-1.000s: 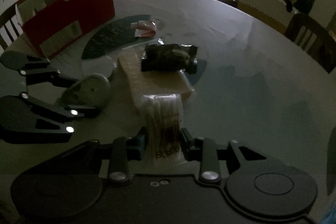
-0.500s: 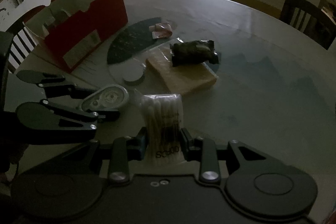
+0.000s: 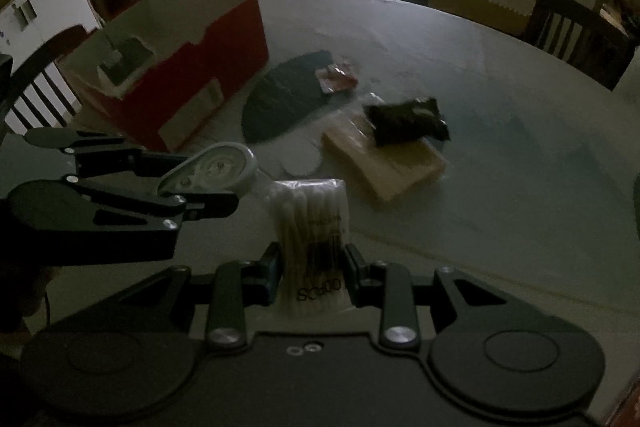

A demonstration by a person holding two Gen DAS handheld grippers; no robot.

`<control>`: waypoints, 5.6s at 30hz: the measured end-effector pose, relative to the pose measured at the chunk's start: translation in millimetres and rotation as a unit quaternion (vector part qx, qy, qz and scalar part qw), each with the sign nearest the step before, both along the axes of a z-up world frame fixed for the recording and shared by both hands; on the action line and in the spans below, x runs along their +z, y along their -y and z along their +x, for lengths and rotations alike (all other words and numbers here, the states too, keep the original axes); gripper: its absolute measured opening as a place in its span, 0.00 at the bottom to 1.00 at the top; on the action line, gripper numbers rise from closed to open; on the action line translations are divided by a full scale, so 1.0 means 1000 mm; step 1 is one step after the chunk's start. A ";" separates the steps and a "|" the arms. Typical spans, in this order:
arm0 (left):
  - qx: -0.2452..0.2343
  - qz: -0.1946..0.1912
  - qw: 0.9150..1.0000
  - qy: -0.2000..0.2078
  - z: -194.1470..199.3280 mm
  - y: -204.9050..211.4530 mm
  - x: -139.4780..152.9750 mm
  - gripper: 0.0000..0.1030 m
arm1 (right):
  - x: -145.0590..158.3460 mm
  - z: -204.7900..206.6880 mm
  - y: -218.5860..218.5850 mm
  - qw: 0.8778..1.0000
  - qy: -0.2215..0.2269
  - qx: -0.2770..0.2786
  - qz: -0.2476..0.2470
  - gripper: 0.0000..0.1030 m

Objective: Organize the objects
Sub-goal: 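Carry tape roller in left tool and swab bag in right tool into box, then open left tool to drop tape roller while right tool releases swab bag, then withdraw both tools from the box back over the table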

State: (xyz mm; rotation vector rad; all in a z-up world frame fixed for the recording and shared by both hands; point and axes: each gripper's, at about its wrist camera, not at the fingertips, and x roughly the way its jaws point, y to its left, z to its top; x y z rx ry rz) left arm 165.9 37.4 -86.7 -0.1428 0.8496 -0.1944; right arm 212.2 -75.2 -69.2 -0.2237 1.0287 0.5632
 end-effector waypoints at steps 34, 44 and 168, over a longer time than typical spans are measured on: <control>0.063 0.041 0.995 0.062 -0.004 -0.202 0.062 0.47 | 0.044 0.031 -0.199 0.996 0.072 0.056 0.006 0.30; 0.081 0.068 0.993 0.046 0.021 -0.245 0.050 0.47 | 0.027 0.060 -0.242 0.995 0.074 0.060 -0.012 0.28; 0.099 0.067 0.993 0.002 0.044 0.014 0.037 1.00 | 0.025 0.058 0.039 0.996 0.059 0.055 0.032 0.83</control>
